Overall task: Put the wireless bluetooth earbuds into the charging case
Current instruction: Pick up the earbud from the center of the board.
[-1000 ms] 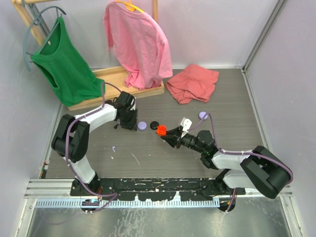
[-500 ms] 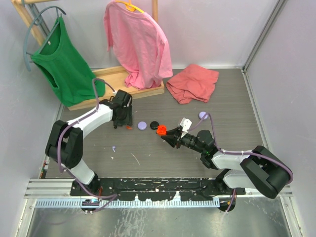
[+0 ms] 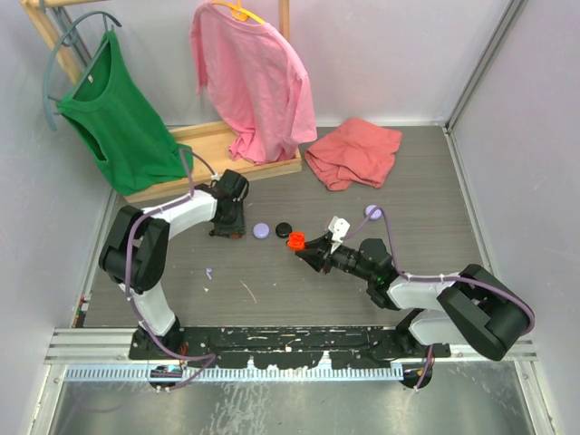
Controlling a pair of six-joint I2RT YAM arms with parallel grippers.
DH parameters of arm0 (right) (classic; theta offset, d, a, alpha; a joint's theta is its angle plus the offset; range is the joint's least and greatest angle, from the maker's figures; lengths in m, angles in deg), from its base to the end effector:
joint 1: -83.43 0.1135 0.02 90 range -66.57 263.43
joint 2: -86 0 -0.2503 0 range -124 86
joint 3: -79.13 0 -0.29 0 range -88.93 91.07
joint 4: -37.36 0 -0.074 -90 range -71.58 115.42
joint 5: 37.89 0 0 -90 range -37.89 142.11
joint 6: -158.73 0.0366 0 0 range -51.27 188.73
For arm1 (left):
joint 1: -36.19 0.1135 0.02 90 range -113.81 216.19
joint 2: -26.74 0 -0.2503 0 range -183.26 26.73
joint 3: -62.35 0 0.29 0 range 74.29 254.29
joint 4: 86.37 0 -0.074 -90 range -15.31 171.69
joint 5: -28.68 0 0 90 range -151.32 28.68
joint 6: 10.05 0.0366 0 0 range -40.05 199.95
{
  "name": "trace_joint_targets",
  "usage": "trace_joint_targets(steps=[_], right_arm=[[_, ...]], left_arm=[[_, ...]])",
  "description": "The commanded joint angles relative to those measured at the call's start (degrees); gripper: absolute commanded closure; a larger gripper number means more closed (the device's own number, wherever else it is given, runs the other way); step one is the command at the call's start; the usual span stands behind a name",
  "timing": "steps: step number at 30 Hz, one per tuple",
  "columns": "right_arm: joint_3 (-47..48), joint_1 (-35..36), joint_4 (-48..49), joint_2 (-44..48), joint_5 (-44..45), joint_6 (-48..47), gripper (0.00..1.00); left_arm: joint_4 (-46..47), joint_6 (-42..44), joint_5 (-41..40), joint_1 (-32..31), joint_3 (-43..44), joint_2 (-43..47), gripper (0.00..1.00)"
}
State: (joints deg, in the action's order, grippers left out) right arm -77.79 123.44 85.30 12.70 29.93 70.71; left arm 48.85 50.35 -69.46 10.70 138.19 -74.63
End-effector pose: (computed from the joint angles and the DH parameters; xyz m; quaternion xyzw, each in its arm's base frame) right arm 0.1760 0.1658 0.1261 -0.3565 0.6255 0.3731 0.5851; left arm 0.3346 -0.1538 0.1301 -0.0474 0.9817 -0.0169 0.1836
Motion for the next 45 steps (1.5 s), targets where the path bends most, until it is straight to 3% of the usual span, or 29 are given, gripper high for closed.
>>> trace_joint_targets(steps=[1, 16, 29, 45], right_arm=[[2.32, 0.17, 2.57, -0.31, -0.37, -0.84, 0.99], [2.62, 0.14, 2.37, -0.97, -0.94, -0.79, 0.99], [2.79, 0.21, 1.79, -1.04, -0.92, -1.01, 0.99], [3.22, 0.15, 1.51, -1.84, -1.33, -1.02, 0.99]], left_arm=[[2.91, -0.93, -0.39, 0.15, 2.41, -1.13, 0.60], [3.90, -1.51, 1.97, 0.26, 3.38, -1.99, 0.58], [4.57, -2.69, -0.05, 0.62, 3.66, -0.38, 0.45], [5.61, -3.26, -3.55, 0.62, 4.66, -1.16, 0.45]])
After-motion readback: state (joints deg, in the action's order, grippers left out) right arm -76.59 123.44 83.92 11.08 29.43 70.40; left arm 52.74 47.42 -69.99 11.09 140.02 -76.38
